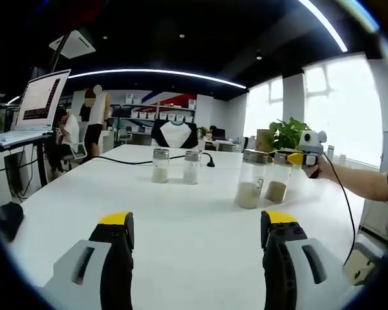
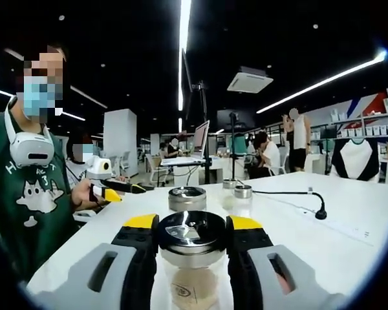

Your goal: Rotate the seasoning bottle until the label or dispensing opening points toward the visible target arrow and the bottle remains upright within the marked orientation range

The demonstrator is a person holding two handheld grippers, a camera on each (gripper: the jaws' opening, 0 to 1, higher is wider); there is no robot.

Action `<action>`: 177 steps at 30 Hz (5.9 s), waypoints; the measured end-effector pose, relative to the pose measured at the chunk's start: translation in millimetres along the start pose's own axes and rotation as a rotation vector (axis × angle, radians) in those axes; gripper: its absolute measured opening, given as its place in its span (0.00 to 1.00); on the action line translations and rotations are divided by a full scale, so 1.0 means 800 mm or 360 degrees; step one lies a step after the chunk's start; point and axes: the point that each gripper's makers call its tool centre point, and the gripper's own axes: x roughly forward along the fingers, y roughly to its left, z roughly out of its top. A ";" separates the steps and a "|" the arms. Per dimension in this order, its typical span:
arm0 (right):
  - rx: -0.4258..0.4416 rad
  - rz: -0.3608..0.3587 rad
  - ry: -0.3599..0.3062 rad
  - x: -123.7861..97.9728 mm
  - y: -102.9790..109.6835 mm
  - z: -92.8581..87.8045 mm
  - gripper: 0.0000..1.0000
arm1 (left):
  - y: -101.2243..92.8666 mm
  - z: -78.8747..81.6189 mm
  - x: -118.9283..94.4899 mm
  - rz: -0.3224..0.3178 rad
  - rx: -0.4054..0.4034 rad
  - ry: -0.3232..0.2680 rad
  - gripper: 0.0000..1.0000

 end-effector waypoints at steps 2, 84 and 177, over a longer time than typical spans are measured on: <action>-0.0002 0.0000 -0.0008 0.001 0.002 0.000 0.40 | 0.000 0.000 0.000 0.0001 0.0000 -0.0001 0.85; 0.0024 -0.0535 0.0092 -0.022 -0.043 0.002 0.39 | -0.004 0.004 -0.005 -0.0006 -0.0005 -0.0014 0.84; 0.0068 -0.1174 0.0081 -0.012 -0.025 -0.004 0.40 | -0.007 0.005 -0.008 -0.0009 0.0002 -0.0010 0.84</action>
